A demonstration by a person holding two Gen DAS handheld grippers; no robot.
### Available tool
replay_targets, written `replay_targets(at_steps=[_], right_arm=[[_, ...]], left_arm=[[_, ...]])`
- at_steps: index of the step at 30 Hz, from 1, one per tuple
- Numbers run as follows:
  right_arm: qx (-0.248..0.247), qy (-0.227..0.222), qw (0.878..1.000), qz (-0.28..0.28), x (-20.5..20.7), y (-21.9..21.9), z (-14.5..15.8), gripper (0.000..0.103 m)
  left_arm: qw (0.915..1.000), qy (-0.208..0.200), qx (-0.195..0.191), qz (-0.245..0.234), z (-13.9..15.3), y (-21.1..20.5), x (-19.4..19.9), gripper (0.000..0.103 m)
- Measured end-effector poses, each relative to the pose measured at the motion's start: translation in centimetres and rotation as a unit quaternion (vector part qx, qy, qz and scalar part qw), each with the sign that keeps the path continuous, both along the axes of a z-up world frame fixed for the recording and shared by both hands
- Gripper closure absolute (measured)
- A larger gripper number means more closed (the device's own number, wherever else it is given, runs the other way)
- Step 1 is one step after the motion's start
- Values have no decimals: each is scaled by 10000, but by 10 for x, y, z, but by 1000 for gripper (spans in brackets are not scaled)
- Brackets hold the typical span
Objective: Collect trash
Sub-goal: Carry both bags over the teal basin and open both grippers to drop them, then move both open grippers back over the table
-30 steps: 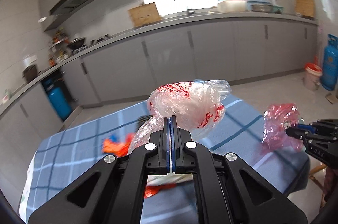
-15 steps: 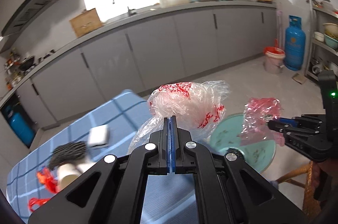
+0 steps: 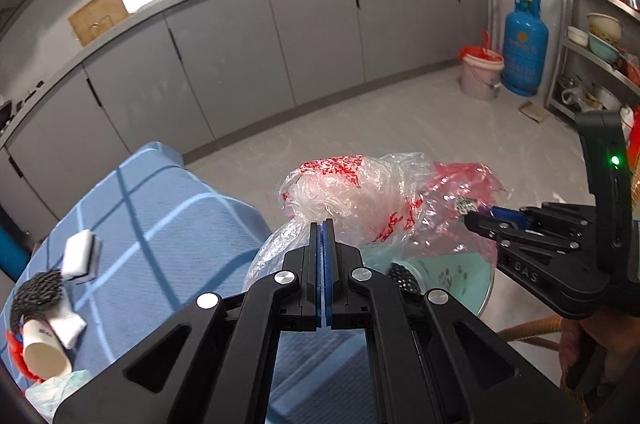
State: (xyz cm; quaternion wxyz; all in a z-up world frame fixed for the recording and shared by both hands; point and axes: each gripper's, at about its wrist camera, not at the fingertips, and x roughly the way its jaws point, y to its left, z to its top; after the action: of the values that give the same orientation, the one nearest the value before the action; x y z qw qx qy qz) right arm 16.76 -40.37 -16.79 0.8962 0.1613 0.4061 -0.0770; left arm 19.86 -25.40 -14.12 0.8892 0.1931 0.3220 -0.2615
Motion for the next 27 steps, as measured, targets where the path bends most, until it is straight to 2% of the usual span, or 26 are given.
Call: replay_targets(at_steps=[11, 13, 14, 15, 16, 19, 23, 27], right_arm=[[-9, 96, 9999, -92, 10, -5, -12, 81], [-3, 88, 9999, -88, 10, -3, -12, 74], [1, 79, 9999, -98, 9, -4, -13, 70], [1, 54, 9999, -123, 9, -4, -13, 61], [0, 24, 9999, -154, 8, -5, -12, 56], [22, 4, 9999, -171, 6, -7, -11, 53], [-13, -43, 9997, -250, 1, -10, -8, 41], [-9, -59, 9995, -306, -5, -9, -5, 39]], left_arm=[[9993, 298, 104, -201, -24, -13, 6, 99], [9992, 312, 84, -241, -24, -13, 6, 83], [9992, 312, 78, -238, -24, -14, 5, 63], [9993, 290, 63, -215, -23, -13, 5, 47], [9995, 252, 23, -193, -21, -12, 4, 45], [9995, 231, 15, -207, -18, -11, 3, 45], [9999, 132, -79, -71, -11, -4, 4, 25], [10000, 25, -69, 49, -4, 3, 5, 25]])
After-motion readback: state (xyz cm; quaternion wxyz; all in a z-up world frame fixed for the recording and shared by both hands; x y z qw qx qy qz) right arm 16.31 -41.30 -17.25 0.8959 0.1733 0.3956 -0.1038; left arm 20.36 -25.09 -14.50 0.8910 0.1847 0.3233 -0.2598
